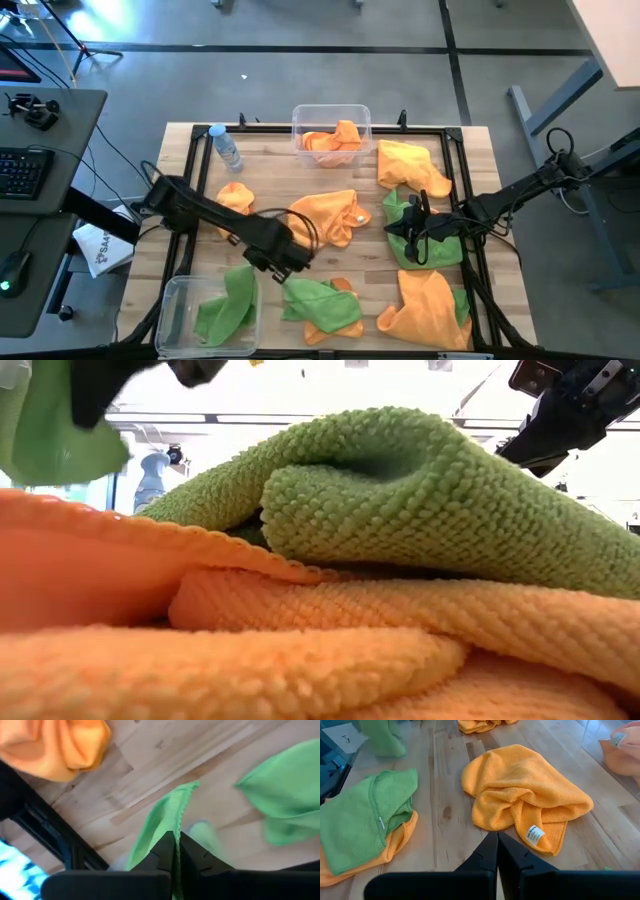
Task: Sort microfiber towel by color & place in baskets
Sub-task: Put the green towel into the bottom transparent bin
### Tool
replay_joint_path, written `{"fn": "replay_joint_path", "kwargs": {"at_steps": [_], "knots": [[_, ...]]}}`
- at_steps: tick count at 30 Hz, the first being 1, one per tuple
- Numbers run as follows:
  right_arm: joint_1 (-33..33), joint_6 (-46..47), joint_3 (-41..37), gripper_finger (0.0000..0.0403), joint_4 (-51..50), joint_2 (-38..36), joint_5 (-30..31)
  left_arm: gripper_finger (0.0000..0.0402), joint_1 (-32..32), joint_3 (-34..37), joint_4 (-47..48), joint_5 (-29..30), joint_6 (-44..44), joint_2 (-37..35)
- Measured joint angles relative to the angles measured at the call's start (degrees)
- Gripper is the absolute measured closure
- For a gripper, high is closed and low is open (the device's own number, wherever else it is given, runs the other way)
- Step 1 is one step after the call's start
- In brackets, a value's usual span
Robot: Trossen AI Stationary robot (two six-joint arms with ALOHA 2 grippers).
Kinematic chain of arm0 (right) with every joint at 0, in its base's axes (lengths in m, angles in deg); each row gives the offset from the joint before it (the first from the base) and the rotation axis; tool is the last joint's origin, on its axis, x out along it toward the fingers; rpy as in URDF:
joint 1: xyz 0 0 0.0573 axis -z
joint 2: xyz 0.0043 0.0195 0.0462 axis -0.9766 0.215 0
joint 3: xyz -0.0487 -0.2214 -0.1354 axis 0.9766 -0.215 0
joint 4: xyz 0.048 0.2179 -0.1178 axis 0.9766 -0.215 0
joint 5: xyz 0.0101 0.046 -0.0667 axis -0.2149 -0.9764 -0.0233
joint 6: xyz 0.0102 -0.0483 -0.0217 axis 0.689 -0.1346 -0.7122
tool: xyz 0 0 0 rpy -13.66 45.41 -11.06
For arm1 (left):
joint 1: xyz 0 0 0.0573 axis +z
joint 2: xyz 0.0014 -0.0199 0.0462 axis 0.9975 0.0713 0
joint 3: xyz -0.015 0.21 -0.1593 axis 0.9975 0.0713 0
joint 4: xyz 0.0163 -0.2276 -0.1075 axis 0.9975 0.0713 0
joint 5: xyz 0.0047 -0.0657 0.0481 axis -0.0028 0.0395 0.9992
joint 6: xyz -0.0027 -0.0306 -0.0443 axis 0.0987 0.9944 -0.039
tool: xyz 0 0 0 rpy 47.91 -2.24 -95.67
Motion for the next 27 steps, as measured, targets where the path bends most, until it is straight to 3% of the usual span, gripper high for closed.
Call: {"fn": "replay_joint_path", "kwargs": {"at_steps": [5, 12, 19, 22, 27], "knots": [[0.02, 0.00, 0.00, 0.0403, 0.01, 0.00, -0.02, 0.0401, -4.10, 0.00, 0.03, 5.40, 11.30, -9.71], [0.02, 0.17, 0.00, 0.0403, 0.04, 0.00, -0.02, 0.0401, -16.88, -0.04, 0.06, 5.62, 35.75, -18.68], [0.02, 0.11, 0.00, 0.0403, 0.02, 0.02, -0.02, 0.0401, -29.16, -0.04, -9.60, 2.77, 54.68, -17.43], [0.02, 0.06, 0.00, 0.0403, 0.01, 0.01, 0.34, 0.0401, -30.82, -0.04, -14.15, 2.19, 56.68, -15.44], [0.02, 0.00, 0.00, 0.0403, 0.00, 0.02, 2.60, 0.0401, -29.47, -0.04, -11.21, -1.47, 56.94, -11.06]]}}
